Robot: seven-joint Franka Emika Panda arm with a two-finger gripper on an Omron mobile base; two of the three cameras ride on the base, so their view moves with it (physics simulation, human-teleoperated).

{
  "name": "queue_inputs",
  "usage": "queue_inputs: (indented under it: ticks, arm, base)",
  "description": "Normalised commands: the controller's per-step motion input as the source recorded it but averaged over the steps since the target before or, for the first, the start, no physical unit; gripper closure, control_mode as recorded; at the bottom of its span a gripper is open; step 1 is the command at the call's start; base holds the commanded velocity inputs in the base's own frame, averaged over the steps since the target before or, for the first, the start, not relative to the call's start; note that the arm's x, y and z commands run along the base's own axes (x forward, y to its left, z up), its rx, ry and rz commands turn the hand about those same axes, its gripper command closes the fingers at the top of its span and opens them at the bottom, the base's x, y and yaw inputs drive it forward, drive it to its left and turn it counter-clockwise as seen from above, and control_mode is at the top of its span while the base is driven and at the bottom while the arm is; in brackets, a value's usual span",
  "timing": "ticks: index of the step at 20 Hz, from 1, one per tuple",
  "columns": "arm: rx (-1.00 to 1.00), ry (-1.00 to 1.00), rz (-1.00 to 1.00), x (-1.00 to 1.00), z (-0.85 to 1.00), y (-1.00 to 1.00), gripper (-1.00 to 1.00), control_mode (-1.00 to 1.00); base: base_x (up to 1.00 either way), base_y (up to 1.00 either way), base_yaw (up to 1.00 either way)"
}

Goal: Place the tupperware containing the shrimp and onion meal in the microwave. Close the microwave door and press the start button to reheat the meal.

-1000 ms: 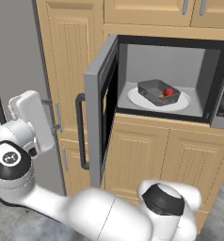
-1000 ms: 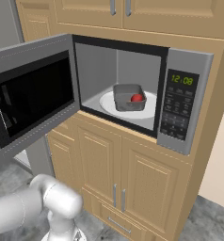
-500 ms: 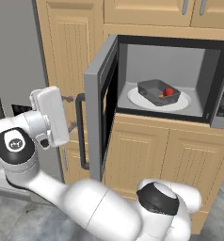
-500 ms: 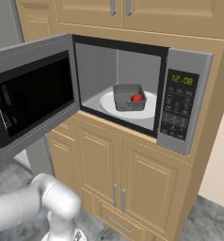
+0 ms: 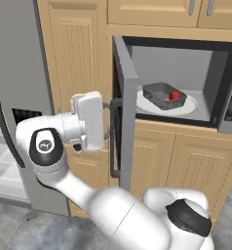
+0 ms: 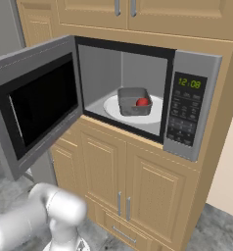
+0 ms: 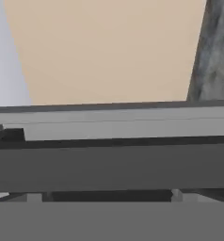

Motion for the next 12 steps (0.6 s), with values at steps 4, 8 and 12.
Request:
queue_inputs:
  ticks: [4, 8, 12]
  arm:
    - [0.00, -0.18, -0.12, -0.34, 0.00, -1.00, -1.00, -1.00]
    - [0.02, -0.13, -0.07, 0.00, 0.00, -1.00, -1.00, -1.00]
    - [0.04, -0.11, -0.02, 0.00, 0.00, -1.00, -1.00, -1.00]
  base:
    - [0.00, 0.00, 0.00]
    - [0.00, 0.00, 0.00]
    - [0.00, 0.00, 0.00]
